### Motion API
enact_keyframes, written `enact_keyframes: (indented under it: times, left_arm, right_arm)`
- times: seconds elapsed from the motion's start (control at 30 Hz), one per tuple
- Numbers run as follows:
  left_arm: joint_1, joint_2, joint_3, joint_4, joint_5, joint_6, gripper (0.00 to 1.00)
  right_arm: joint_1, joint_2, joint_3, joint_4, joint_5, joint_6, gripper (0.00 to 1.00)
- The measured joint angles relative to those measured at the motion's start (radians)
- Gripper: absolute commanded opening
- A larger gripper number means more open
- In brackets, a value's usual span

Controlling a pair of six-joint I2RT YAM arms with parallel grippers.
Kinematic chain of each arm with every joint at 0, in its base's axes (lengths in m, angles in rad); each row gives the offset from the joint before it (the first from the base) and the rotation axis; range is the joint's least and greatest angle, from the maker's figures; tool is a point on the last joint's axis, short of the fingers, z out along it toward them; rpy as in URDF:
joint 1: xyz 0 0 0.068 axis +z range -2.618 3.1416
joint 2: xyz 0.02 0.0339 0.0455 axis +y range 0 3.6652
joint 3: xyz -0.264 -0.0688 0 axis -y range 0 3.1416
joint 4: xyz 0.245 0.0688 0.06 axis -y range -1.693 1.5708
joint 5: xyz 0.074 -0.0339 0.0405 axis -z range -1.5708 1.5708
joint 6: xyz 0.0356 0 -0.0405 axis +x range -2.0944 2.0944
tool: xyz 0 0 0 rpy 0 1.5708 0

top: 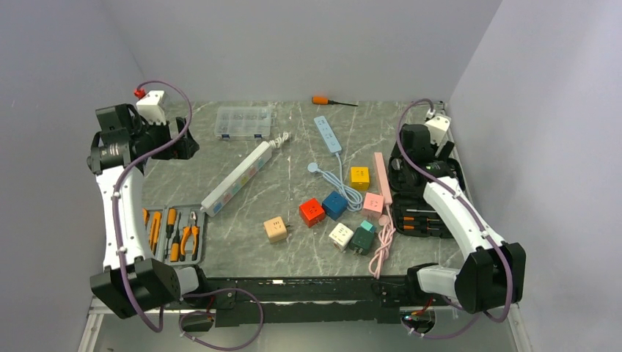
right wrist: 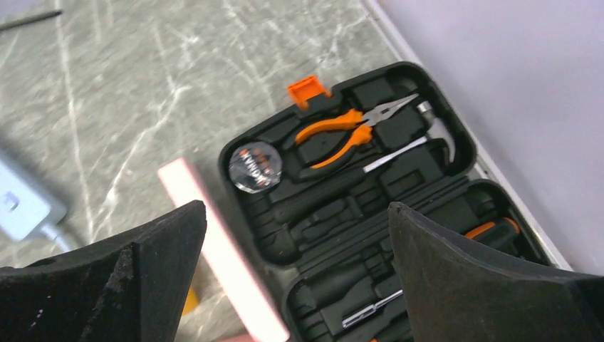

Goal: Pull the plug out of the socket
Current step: Reset both arms

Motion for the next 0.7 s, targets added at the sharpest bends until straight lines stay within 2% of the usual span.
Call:
enact_keyframes:
  times: [0.27,0.5,0.7]
  left_arm:
    - [0.000,-0.126,-0.270,0.255,-0.079,-0.050,0.99]
    - [0.000,-0.130,-0.400,0.447,-0.143,-0.054,1.00]
    - [0.000,-0.108,-0.527,0.621,-0.156,-0.055,0.99]
  right_arm:
    - [-0.096,0.004,-0.101,0.205,0.018,-0.099,1.00]
    - [-0.098,-0.003,-0.257,0.433,0.035,-0.138,1.00]
    - [-0.098,0.023,-0.299,0.589,0.054,-0.189,1.00]
